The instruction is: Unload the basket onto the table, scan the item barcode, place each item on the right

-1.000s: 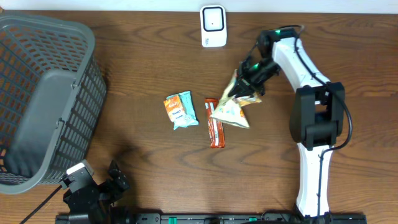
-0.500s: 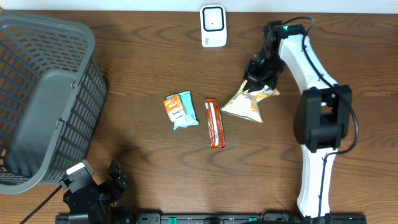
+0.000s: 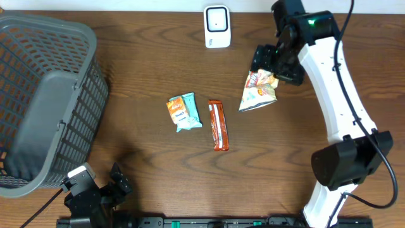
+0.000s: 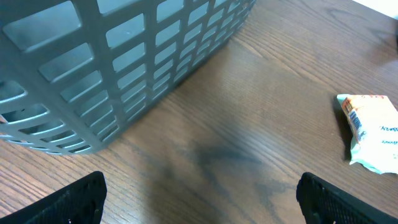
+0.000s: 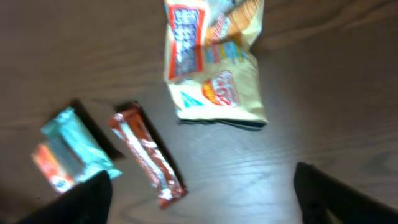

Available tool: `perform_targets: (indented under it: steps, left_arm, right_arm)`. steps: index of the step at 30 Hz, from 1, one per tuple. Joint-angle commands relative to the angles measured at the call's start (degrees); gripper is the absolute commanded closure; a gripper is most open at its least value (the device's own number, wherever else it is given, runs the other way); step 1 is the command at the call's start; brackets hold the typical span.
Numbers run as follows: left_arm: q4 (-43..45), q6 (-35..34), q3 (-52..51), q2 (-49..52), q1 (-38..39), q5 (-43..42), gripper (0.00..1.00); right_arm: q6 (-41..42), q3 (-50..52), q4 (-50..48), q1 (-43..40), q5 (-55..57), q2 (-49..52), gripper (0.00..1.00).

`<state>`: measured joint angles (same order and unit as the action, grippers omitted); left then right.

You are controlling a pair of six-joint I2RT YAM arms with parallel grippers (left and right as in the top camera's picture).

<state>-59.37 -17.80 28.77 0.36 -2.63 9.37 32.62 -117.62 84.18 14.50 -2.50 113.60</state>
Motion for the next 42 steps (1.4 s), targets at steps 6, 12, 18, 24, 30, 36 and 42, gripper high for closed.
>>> perform_targets:
  steps: [6, 12, 18, 24, 30, 36, 42]
  left_arm:
    - [0.0, -0.1, -0.1, -0.1, -0.2, 0.3, 0.02]
    - [0.0, -0.1, -0.1, -0.1, -0.2, 0.3, 0.02]
    - [0.0, -0.1, -0.1, -0.1, -0.2, 0.3, 0.02]
    - [0.0, -0.1, -0.1, -0.1, -0.2, 0.3, 0.02]
    - [0.0, -0.1, -0.1, -0.1, -0.2, 0.3, 0.02]
    - [0.0, -0.1, -0.1, -0.1, -0.2, 0.3, 0.02]
    - [0.0, -0.1, -0.1, -0.1, -0.2, 0.3, 0.02]
  right_arm:
    - [0.2, 5.9, -3.3, 1.0, 5.5, 1.2, 0.99]
    - [0.4, 13.1, -14.2, 2.2, 13.4, 1.2, 0.99]
    - [0.5, 14.1, -20.0, 2.2, 17.7, 1.4, 0.99]
    - [0.8, 17.6, -20.4, 2.8, 17.4, 4.0, 0.99]
    - [0.8, 25.8, -21.0, 5.4, 10.0, 8.8, 0.99]
    - [7.3, 29.2, -17.9, 10.1, 6.7, 9.3, 0.99]
    - [11.4, 27.2, -16.7, 15.3, 10.0, 9.1, 0.99]
